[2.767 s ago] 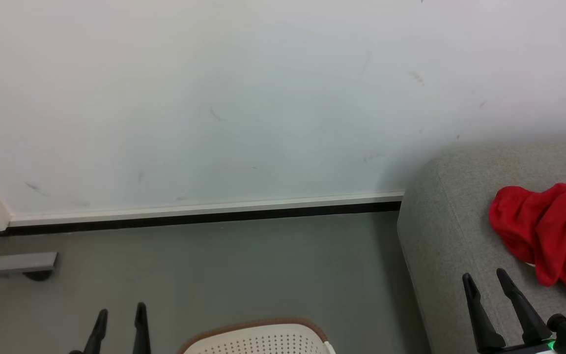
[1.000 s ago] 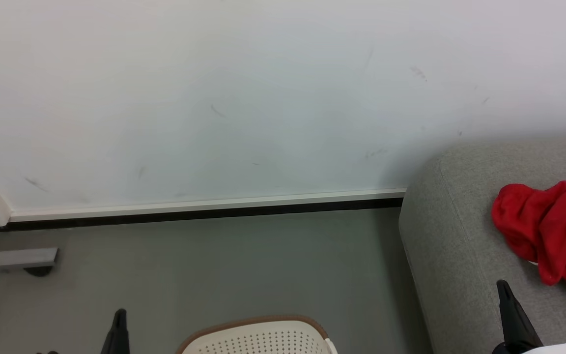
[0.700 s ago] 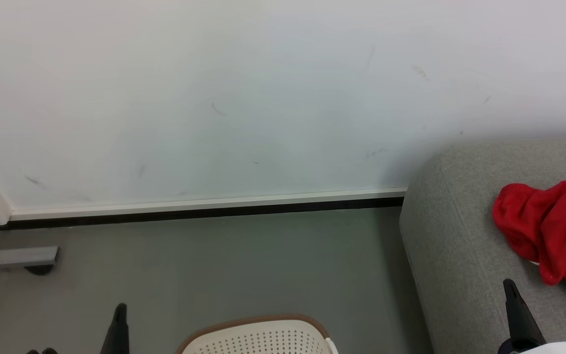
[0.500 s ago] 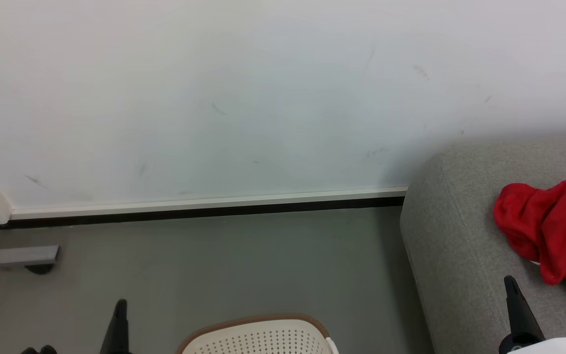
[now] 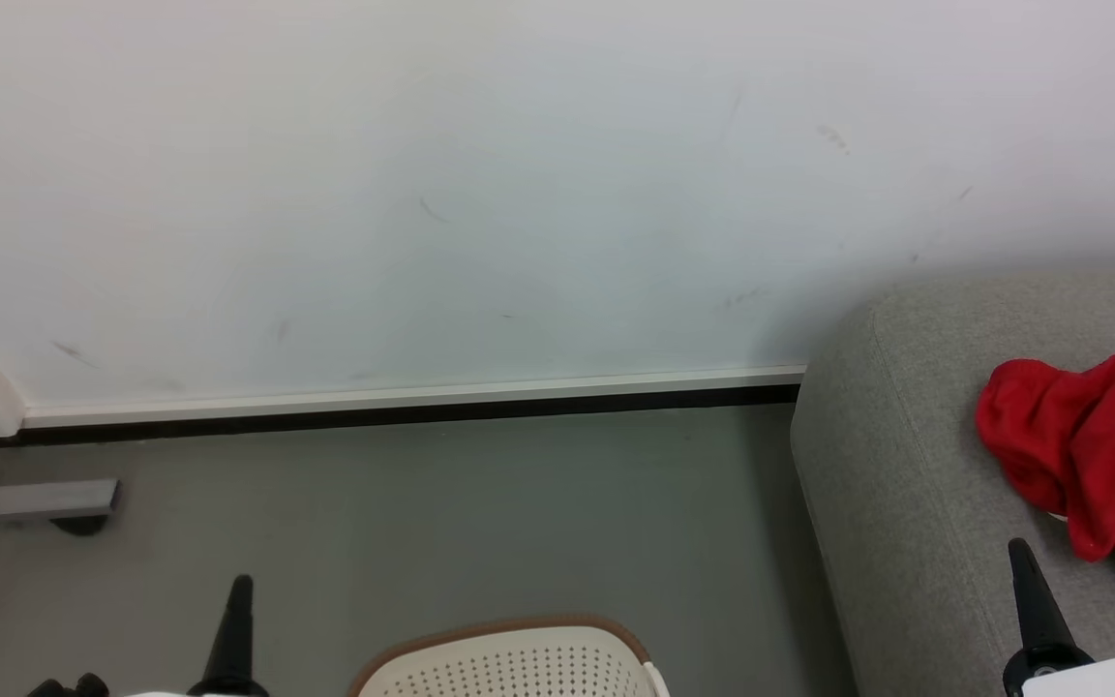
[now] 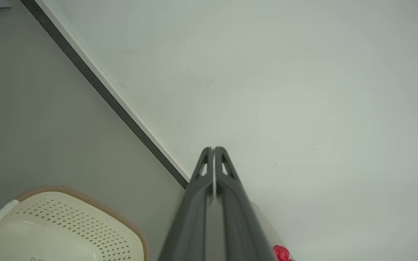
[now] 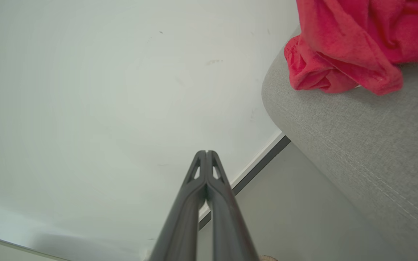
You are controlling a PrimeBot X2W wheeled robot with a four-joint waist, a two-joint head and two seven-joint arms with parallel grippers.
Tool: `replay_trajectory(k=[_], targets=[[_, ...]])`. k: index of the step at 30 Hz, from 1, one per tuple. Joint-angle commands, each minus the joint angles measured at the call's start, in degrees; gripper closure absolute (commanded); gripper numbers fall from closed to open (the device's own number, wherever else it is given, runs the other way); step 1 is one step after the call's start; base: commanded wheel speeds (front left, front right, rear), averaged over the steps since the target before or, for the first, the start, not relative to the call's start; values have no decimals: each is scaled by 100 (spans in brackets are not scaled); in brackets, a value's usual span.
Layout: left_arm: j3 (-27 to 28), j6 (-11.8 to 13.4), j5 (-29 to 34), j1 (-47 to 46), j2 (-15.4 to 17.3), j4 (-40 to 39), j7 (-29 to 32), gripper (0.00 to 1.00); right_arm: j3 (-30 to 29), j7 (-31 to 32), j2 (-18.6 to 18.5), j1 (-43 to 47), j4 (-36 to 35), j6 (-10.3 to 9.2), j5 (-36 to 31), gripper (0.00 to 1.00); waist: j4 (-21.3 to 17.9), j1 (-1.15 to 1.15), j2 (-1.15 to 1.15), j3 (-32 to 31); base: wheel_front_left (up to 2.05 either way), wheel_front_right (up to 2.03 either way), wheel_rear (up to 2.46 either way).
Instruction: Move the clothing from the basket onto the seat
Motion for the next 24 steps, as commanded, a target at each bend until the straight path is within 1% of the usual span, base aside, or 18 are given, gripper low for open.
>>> replay_trajectory(k=[1, 16, 24], targets=[[32, -40, -138, -129, 43, -38, 28, 100, -57, 35, 9, -147, -78, -6, 123, 100, 1, 0, 0, 2, 0, 0, 0], [68, -92, -990, -252, 49, -15, 260, 100, -279, 269, 103, -184, -76, -7, 790, 100, 23, 0, 0, 31, 0, 0, 0], [83, -121, -1344, -300, 52, -5, 355, 100, -377, 365, 154, -207, -73, -8, 1072, 100, 33, 0, 0, 44, 0, 0, 0]])
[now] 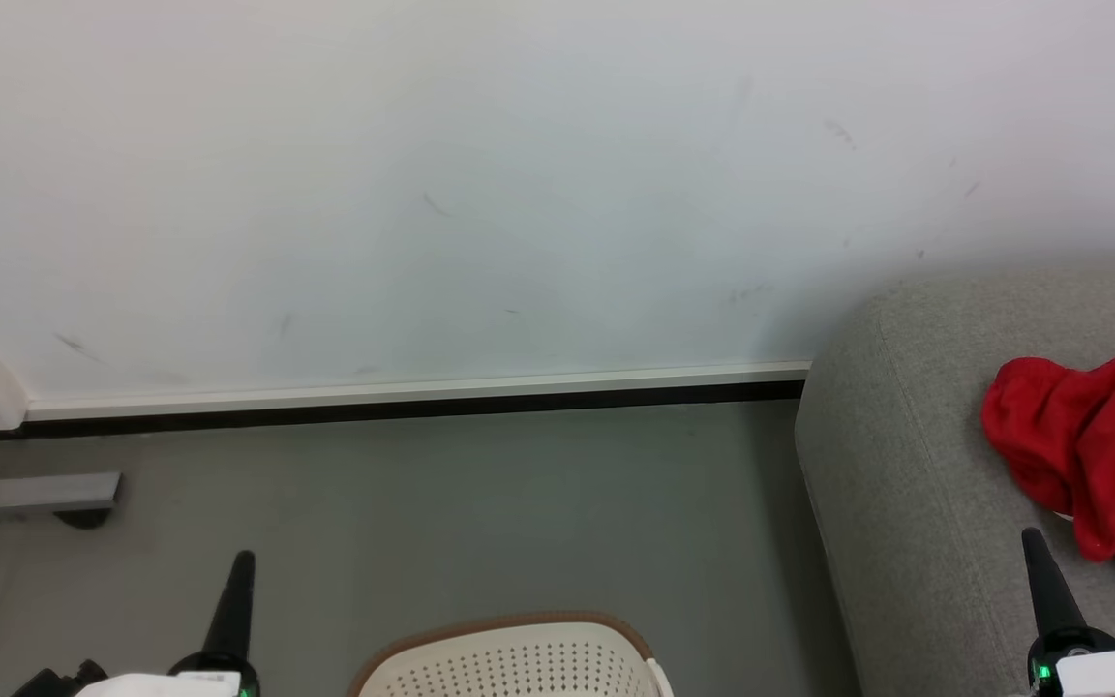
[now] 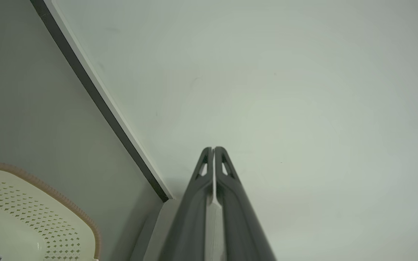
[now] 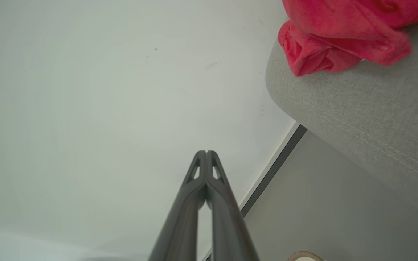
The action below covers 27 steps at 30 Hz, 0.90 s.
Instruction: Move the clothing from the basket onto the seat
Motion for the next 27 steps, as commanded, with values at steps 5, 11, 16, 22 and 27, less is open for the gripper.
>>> replay_trajectory(k=[5, 11, 16, 22, 27], targets=[[46, -56, -372, -127, 47, -24, 89, 100, -109, 90, 34, -117, -61, -8, 275, 100, 8, 0, 0, 10, 0, 0, 0], [57, -76, -643, -174, 49, -15, 170, 100, -190, 176, 70, -139, -60, -9, 479, 100, 16, 0, 0, 22, 0, 0, 0], [66, -94, -887, -197, 51, -8, 237, 100, -245, 233, 93, -140, -58, -9, 663, 100, 23, 0, 0, 31, 0, 0, 0], [74, -110, -1124, -236, 52, 0, 291, 100, -313, 302, 118, -150, -56, -10, 857, 100, 32, 0, 0, 42, 0, 0, 0], [82, -116, -1309, -269, 53, 7, 350, 100, -374, 361, 146, -155, -54, -10, 1026, 100, 39, 0, 0, 52, 0, 0, 0]])
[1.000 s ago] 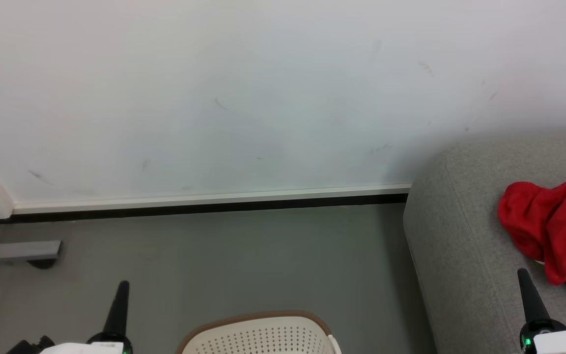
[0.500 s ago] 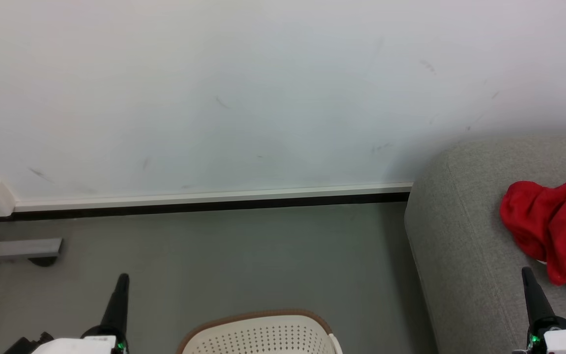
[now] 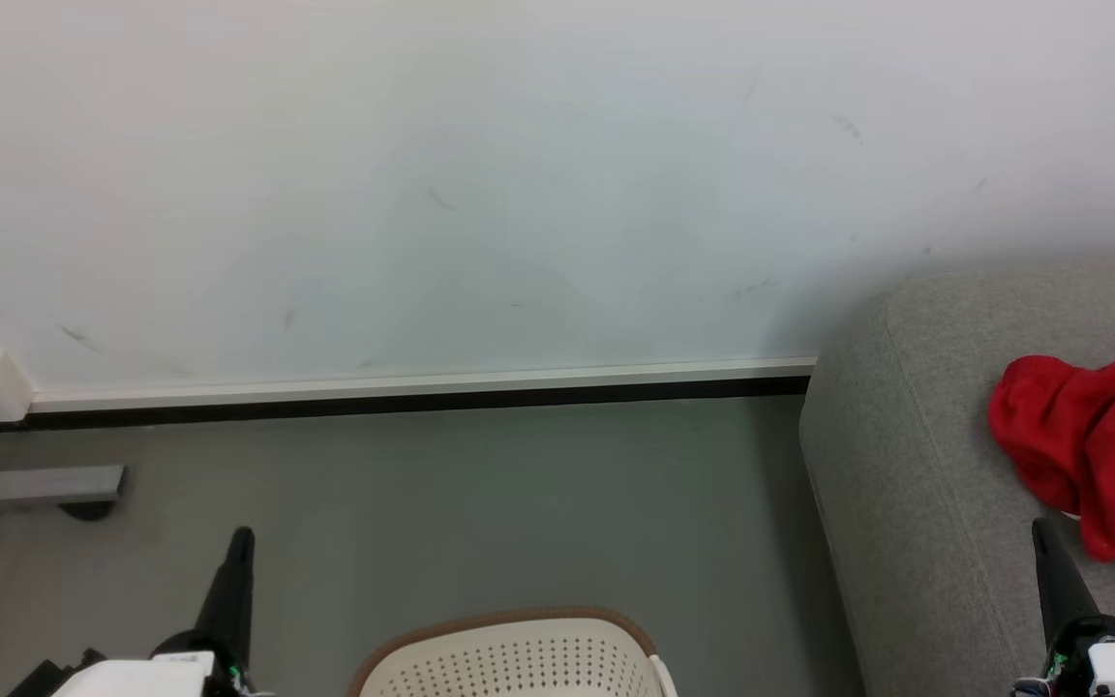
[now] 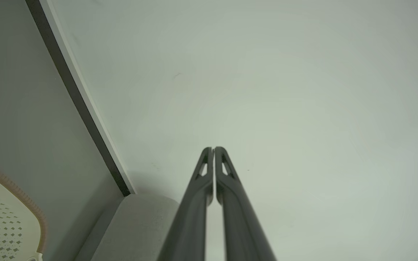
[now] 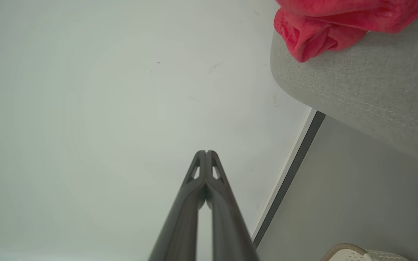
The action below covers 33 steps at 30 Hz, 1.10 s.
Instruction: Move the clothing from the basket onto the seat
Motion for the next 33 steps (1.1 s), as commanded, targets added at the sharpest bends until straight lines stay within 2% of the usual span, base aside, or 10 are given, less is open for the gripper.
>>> replay_trajectory(k=[1, 15, 33], targets=[[30, -27, -121, -94, 45, -10, 38, 100, -60, 41, -3, -61, -44, -10, 126, 100, 2, 0, 0, 3, 0, 0, 0], [49, -68, -666, -161, 47, 10, 180, 100, -198, 192, 77, -99, -39, -11, 540, 100, 22, 0, 0, 29, 0, 0, 0], [46, -68, -652, -158, 46, 9, 180, 100, -209, 191, 82, -99, -37, -11, 499, 100, 23, 0, 0, 30, 0, 0, 0]])
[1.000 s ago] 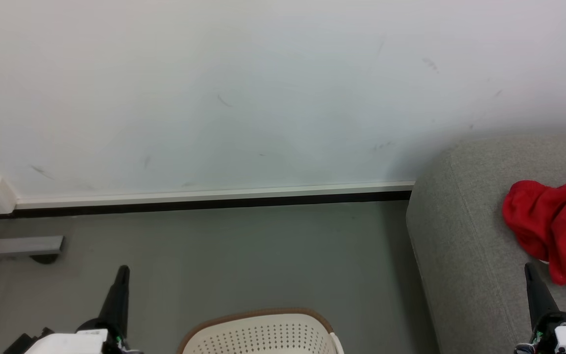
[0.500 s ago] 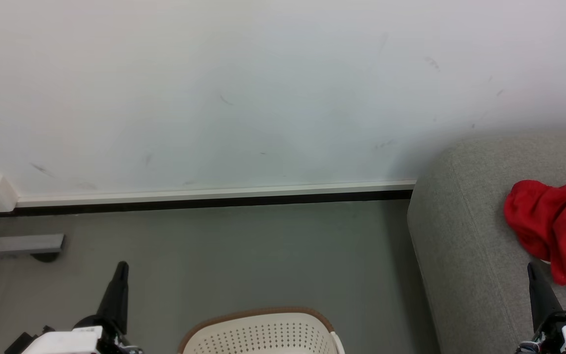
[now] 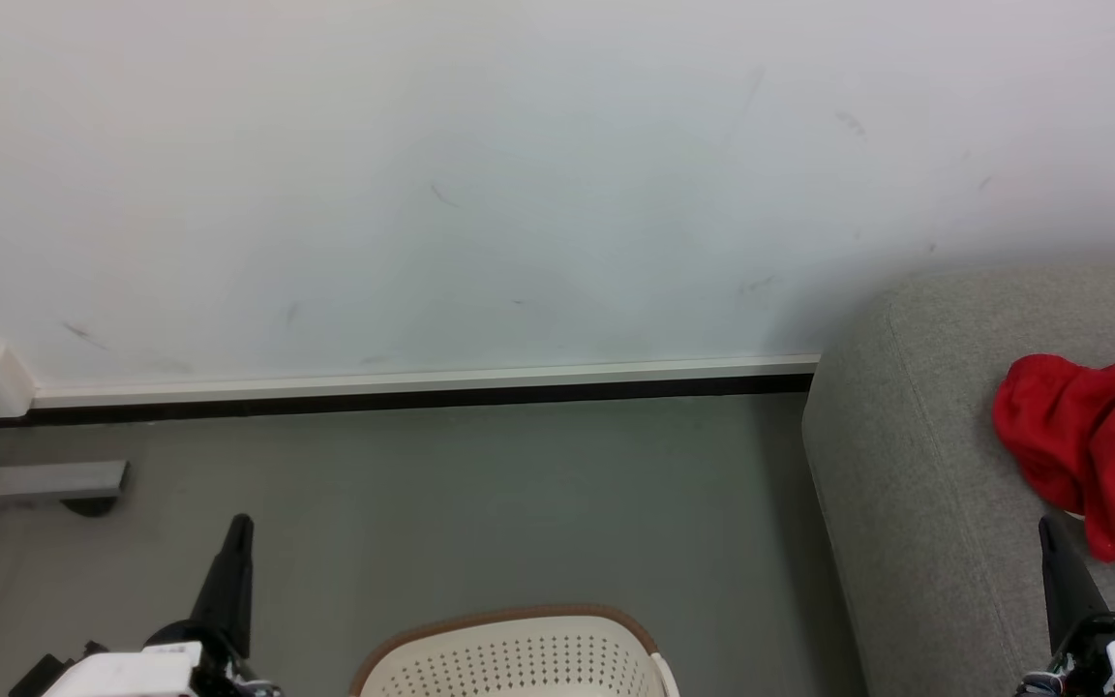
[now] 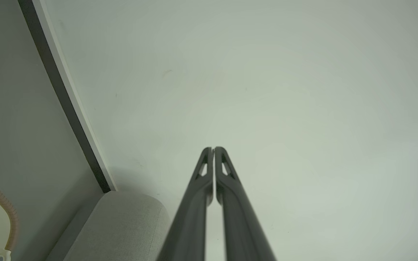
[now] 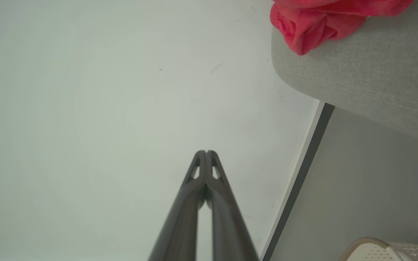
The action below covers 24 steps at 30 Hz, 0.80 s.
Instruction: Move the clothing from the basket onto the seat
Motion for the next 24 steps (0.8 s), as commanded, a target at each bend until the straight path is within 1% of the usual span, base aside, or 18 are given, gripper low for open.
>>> replay_trajectory(k=[1, 24], targets=[[17, -41, -81, -50, 40, 0, 24, 100, -30, 13, 14, -69, -30, -10, -16, 100, 0, 0, 0, 0, 0, 0, 0], [16, -40, -82, -49, 40, -1, 23, 100, -40, 16, 21, -70, -29, -11, -32, 100, 0, 0, 0, 0, 0, 0, 0]])
